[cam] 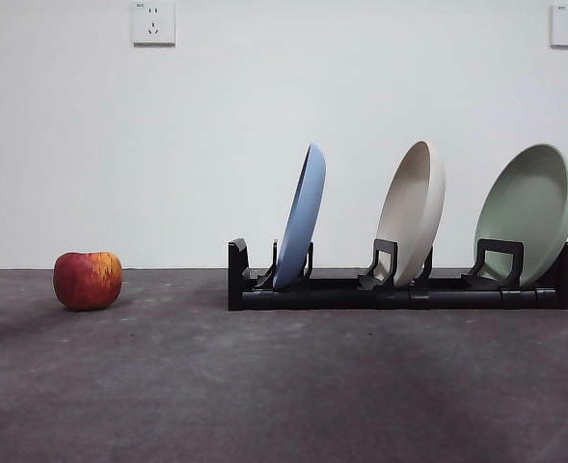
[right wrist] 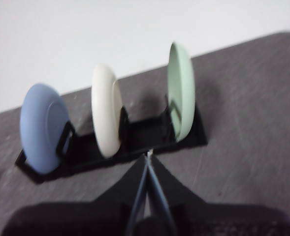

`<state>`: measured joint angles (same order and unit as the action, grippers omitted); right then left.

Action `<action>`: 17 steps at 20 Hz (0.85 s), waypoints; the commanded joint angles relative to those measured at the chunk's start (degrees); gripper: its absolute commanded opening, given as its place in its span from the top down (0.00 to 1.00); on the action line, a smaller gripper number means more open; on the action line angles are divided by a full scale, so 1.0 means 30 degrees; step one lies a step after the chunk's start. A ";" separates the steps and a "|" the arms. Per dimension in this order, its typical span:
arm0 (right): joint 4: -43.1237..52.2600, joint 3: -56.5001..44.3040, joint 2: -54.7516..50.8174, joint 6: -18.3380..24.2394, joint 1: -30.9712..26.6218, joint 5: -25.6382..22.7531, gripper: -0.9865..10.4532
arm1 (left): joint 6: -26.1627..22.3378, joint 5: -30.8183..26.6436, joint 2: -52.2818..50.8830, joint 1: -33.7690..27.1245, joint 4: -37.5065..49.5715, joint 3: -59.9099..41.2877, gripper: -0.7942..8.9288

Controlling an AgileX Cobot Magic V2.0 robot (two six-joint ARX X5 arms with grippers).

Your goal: Take the blue plate from the plate rack,put the plate on the table,take the apple from the table,put the apple in the plate

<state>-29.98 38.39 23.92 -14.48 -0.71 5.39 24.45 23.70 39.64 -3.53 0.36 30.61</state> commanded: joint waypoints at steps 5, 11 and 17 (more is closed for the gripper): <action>-0.2426 0.1683 0.2761 -0.0299 0.0000 0.1326 0.91 | 0.1734 0.1530 0.6047 0.1537 0.1093 0.3504 0.92; -0.3351 0.2419 0.5049 0.0393 0.0000 0.3803 0.92 | 0.1020 0.2885 1.2269 0.3723 -0.2193 1.0193 0.92; -0.4299 0.3271 0.7016 0.0729 0.0000 0.5974 0.92 | -0.1909 0.3118 2.0451 0.6579 -1.0134 2.1675 0.92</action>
<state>-43.11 47.81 45.19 -13.10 -0.71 23.03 21.30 32.67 99.88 16.21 -29.52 93.17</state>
